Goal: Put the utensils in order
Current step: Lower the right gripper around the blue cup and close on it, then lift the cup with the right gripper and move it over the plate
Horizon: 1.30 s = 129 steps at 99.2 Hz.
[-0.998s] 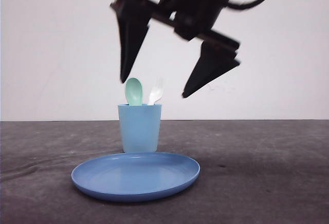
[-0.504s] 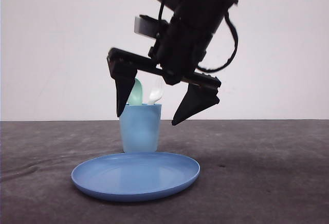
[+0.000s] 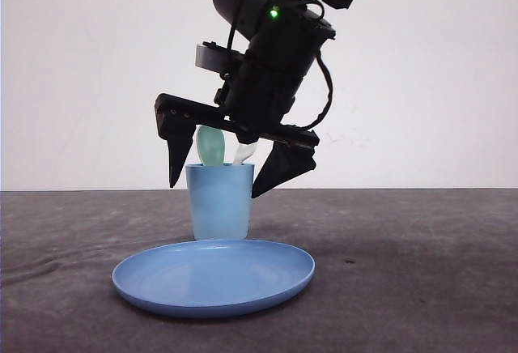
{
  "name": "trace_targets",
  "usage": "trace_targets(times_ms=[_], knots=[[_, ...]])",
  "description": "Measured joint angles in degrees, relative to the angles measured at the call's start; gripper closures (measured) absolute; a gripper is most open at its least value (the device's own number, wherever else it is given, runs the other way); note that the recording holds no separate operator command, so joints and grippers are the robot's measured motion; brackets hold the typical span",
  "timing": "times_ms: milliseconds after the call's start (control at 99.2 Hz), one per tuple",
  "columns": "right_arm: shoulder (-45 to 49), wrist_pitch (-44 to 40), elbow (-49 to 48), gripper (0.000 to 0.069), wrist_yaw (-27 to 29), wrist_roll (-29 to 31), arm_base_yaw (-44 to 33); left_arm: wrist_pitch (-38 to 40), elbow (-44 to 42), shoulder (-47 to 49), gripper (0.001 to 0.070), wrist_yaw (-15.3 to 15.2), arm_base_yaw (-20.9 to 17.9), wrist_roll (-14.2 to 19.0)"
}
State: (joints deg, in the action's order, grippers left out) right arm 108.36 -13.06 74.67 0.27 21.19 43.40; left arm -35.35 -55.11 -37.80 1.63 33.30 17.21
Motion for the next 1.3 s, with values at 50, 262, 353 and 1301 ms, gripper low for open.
trace_targets(times_ms=[50,262,353,1301], knots=[[0.6,-0.3,0.6,0.0011,0.0,0.0,-0.1,0.0,0.0,0.0,0.0412,0.0,0.0,0.0],[1.9,-1.2,1.0,0.0062,0.2,-0.2,-0.4,0.0,0.0,0.0,0.0412,0.0,0.0,0.0],[1.9,-1.0,1.0,0.0176,0.2,-0.2,-0.4,0.0,0.0,0.0,0.0412,0.0,0.0,0.0],[-18.7,-28.4,8.5,0.0271,0.2,-6.4,8.1,-0.2,0.0,0.0,0.0412,0.0,0.0,-1.1]])
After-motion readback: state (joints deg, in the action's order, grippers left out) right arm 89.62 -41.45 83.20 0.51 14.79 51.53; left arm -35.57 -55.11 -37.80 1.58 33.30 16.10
